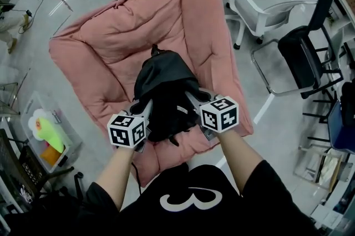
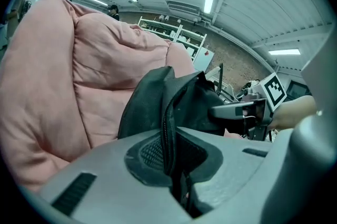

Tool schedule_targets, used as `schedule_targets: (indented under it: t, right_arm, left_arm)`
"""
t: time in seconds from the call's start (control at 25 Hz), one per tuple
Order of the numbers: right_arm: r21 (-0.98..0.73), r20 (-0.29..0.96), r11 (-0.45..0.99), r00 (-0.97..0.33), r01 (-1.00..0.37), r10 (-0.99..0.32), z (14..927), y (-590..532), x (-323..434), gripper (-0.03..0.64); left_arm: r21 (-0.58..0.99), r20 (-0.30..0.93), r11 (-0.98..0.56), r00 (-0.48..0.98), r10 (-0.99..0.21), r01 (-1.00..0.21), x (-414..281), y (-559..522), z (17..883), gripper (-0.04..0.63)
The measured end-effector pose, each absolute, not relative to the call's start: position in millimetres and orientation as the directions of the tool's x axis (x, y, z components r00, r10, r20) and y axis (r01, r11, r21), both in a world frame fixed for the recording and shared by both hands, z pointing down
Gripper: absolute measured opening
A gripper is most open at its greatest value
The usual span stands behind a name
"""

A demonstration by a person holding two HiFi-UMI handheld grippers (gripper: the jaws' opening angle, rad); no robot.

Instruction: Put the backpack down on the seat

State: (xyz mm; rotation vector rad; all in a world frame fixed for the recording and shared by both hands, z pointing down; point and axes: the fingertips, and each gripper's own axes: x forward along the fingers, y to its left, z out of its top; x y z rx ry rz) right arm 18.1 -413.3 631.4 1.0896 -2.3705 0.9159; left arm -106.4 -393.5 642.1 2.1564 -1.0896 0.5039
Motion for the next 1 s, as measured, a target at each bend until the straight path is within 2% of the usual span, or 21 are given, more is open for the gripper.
schedule_targets:
  t: [0.28,0.36,0.48,0.52,0.56,0.6,0.64,0.76,0.88,1.0]
  right_arm:
    - [-0.356,0.608,0.506,-0.606,-0.786,-0.513,644.9,-436.3,14.1,0.031]
    - [-0.349,0.605,0.503,-0.6,-0.79,-0.523,645.9,-441.3,15.0,0.045]
    - [-0.357,0.598,0.481,-0.592,-0.8,-0.54,646.9,-446.9,15.1,0.107]
    - [-0.355,0.596,0.472,-0.585,-0.807,-0.551,646.3,-449.3,15.3,0.142]
    - [-0.348,0.595,0.465,-0.575,-0.814,-0.562,645.3,-451.5,15.9,0.205]
    - [-0.336,0.595,0.462,-0.565,-0.821,-0.572,644.5,-452.8,16.8,0.254]
    - [-0.321,0.597,0.462,-0.555,-0.827,-0.579,643.9,-453.2,18.1,0.277]
    - [-0.283,0.604,0.463,-0.531,-0.84,-0.595,642.5,-449.8,25.7,0.31]
    - [-0.283,0.602,0.429,-0.507,-0.858,-0.617,636.7,-439.2,43.1,0.324]
    - [-0.31,0.586,0.415,-0.516,-0.855,-0.625,619.6,-421.7,55.0,0.323]
  left_arm:
    - [0.372,0.615,-0.418,0.557,-0.558,-0.829,-113.2,-416.3,658.9,0.018]
    - [0.379,0.621,-0.406,0.554,-0.555,-0.832,-112.9,-420.5,660.9,0.018]
    - [0.394,0.628,-0.394,0.556,-0.544,-0.83,-114.1,-422.6,663.0,0.027]
    - [0.398,0.629,-0.391,0.557,-0.543,-0.83,-115.1,-422.9,663.0,0.045]
    - [0.404,0.626,-0.387,0.559,-0.544,-0.829,-115.9,-423.0,662.6,0.078]
    - [0.415,0.619,-0.383,0.565,-0.546,-0.825,-116.1,-422.8,661.6,0.128]
    - [0.43,0.607,-0.381,0.575,-0.549,-0.818,-115.6,-422.5,659.8,0.163]
    - [0.458,0.57,-0.389,0.6,-0.561,-0.799,-113.5,-419.3,650.9,0.25]
    - [0.451,0.557,-0.395,0.599,-0.576,-0.8,-114.5,-408.3,641.8,0.28]
    - [0.443,0.546,-0.385,0.585,-0.6,-0.809,-121.2,-393.2,627.9,0.282]
